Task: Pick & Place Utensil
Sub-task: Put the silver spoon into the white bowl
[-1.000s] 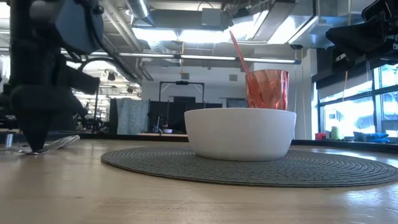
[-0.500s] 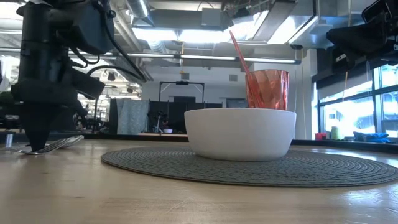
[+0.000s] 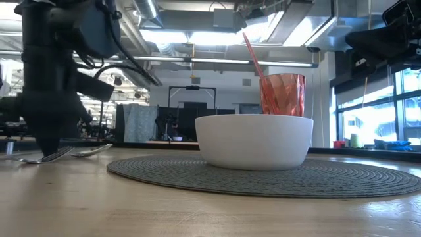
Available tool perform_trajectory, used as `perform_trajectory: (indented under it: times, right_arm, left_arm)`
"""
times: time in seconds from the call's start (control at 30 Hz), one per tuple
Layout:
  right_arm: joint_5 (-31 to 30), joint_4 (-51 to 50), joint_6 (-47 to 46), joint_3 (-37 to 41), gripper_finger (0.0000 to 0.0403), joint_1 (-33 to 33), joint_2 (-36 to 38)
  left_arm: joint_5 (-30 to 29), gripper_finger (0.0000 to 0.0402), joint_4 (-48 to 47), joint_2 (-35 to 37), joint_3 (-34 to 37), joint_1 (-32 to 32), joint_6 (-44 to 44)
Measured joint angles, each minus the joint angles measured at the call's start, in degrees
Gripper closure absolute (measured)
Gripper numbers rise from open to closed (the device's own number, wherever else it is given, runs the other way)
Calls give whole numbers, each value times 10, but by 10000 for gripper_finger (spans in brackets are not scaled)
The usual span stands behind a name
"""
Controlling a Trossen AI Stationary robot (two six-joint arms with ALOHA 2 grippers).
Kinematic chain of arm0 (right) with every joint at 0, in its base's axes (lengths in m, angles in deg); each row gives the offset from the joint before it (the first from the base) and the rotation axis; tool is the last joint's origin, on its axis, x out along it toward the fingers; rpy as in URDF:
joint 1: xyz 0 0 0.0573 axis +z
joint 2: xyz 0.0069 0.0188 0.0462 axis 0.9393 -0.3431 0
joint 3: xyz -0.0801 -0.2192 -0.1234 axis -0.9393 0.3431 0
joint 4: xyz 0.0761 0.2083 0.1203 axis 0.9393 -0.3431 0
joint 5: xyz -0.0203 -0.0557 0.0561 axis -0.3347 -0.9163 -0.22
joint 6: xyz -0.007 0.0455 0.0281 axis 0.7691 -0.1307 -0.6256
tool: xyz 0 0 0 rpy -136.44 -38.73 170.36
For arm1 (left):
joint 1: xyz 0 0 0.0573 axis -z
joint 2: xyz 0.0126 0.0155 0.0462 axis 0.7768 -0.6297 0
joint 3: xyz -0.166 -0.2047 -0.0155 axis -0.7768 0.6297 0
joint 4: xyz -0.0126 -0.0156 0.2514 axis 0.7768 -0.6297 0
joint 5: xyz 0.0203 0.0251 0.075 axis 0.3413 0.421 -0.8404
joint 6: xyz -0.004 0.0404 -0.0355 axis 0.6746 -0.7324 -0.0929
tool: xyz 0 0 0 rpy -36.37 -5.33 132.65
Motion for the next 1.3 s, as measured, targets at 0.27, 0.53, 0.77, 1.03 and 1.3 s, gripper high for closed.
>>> perform_trajectory:
  times: [0.27, 0.53, 0.77, 1.03, 1.3]
  right_arm:
    - [-1, -1, 0, 0, 379, 0, 0]
    - [-1, -3, 2, 0, 379, 0, 0]
    - [-1, -3, 8, 0, 380, 0, 0]
    - [0, -4, 10, 0, 380, 0, 0]
    - [0, -12, 10, 0, 380, 0, 0]
  left_arm:
    - [-87, 395, -125, 1, -106, 7, -45]
    - [-106, 396, -145, 1, -241, 6, -141]
    - [-154, 396, -147, -81, -424, 2, -316]
    - [-199, 394, -197, -257, -623, 12, -505]
    - [-280, 394, -325, -417, -727, 12, -594]
